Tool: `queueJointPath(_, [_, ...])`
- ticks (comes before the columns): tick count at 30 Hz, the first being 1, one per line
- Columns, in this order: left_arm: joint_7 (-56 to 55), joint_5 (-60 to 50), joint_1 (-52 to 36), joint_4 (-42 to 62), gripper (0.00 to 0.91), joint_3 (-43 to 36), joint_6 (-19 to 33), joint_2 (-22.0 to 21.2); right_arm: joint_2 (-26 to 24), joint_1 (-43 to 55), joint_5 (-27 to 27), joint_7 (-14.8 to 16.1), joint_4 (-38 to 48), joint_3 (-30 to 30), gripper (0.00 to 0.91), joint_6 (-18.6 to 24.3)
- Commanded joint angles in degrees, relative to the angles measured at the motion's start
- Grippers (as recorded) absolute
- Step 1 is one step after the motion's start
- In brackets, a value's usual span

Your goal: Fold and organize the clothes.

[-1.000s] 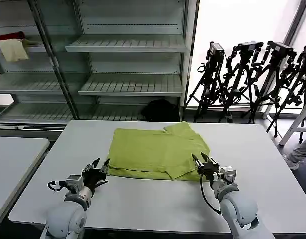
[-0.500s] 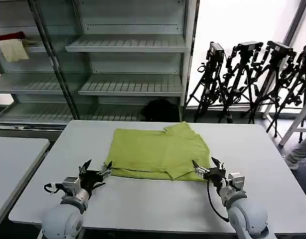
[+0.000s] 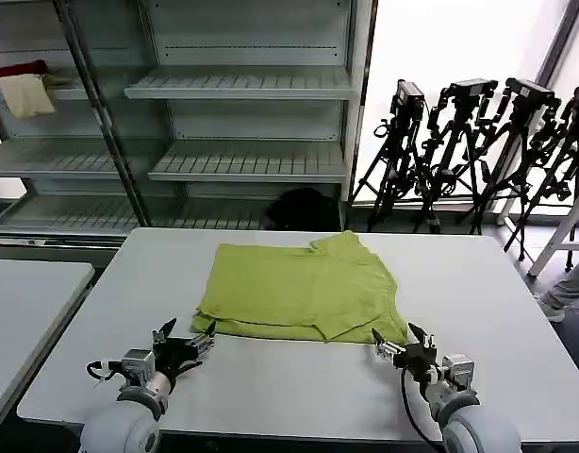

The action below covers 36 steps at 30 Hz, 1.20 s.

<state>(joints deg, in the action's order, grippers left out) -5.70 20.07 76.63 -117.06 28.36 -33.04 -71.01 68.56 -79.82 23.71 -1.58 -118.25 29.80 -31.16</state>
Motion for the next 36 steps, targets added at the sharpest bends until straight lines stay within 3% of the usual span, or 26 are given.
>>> queueJointPath(1, [0.1,0.0,0.7,0.0,0.907,0.0,0.0,0.0,0.0,-1.2,0.1,0.1,-0.8,0.1,0.766,0.0])
queueJointPath(8, [0.3,-0.4,0.3,1.4,0.897,-0.2,0.0,-0.2,0.0,-1.3,0.1,0.0,-0.4,0.3,0.373,0.1])
queueJointPath(9, [0.3,-0.6,0.3,1.5,0.836,-0.2,0.0,-0.2,0.1,-1.2,0.1,0.0,-0.3,0.3,0.242,0.1])
queueJointPath(10, [0.4,-0.7,0.3,1.7,0.786,-0.2,0.0,-0.1,0.1,-1.2,0.0,0.0,-0.3,0.2,0.191,0.1])
queueJointPath(11, [0.6,-0.8,0.3,1.8,0.605,-0.2,0.0,-0.1,0.1,-1.1,-0.1,0.0,-0.3,0.1,0.030,0.1])
queueJointPath(12, [0.8,-0.8,0.3,1.8,0.544,-0.1,0.0,-0.1,0.1,-1.0,-0.2,-0.1,-0.3,0.1,0.000,0.1])
queueJointPath(14, [0.9,-0.7,0.3,1.8,0.464,0.0,0.0,-0.1,0.1,-0.9,-0.3,-0.1,-0.2,0.1,0.000,0.1])
queueJointPath(18, [1.1,-0.7,0.3,1.9,0.202,0.0,0.0,0.0,0.1,-1.0,-0.7,0.0,-0.1,0.0,0.000,0.1])
queueJointPath(23, [1.7,-0.7,-0.2,2.5,0.030,-0.3,0.0,-0.3,0.1,-1.0,-1.0,0.1,-0.1,-0.1,0.000,0.0])
queueJointPath(36, [1.7,-0.5,-1.0,4.3,0.000,-0.2,0.0,-0.2,-0.1,-1.0,-1.4,0.1,-0.4,-0.2,0.000,-0.3])
